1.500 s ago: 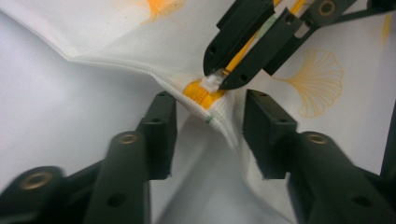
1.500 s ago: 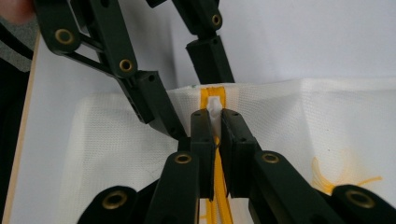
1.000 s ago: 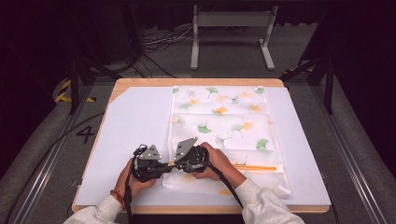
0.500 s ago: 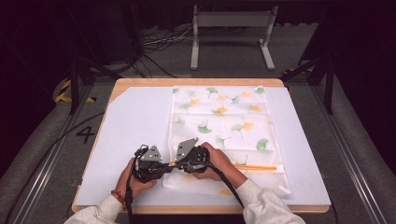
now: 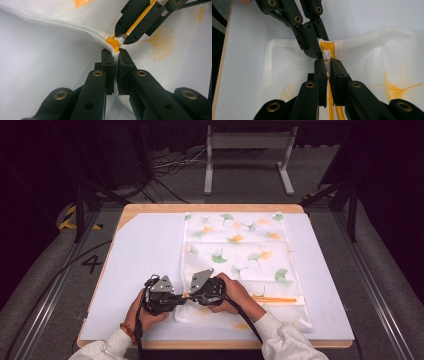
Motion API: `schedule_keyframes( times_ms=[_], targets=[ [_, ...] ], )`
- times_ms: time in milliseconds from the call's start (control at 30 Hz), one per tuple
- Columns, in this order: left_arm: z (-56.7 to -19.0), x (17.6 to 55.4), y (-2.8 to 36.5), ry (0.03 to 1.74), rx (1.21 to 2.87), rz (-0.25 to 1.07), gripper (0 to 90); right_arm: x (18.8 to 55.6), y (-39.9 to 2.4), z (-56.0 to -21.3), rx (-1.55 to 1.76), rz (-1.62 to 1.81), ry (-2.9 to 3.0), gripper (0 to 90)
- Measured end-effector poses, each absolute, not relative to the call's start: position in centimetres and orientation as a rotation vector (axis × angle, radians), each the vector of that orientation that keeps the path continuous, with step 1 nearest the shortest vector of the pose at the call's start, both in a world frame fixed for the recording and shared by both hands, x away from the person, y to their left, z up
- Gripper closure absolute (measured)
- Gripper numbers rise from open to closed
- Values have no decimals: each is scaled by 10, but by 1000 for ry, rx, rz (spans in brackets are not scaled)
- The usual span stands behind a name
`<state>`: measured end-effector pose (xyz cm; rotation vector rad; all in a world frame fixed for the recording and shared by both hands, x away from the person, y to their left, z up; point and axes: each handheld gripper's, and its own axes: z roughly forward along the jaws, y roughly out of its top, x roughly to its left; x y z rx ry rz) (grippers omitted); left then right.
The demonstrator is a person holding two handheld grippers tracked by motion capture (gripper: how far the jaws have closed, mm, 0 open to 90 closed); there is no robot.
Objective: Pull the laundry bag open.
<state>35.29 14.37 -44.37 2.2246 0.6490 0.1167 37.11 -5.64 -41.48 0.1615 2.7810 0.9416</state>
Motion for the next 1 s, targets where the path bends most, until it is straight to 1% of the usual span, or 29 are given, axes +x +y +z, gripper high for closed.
schedule_keyframes(
  times_ms=[700, 1000],
  targets=[
    [-441, 350, 143, 635, 2218, 117, 858, 364, -57, -417, 126, 776, 2759, 849],
    [-440, 349, 145, 631, 2209, 115, 858, 365, -64, -420, 119, 693, 2773, 849]
  ],
)
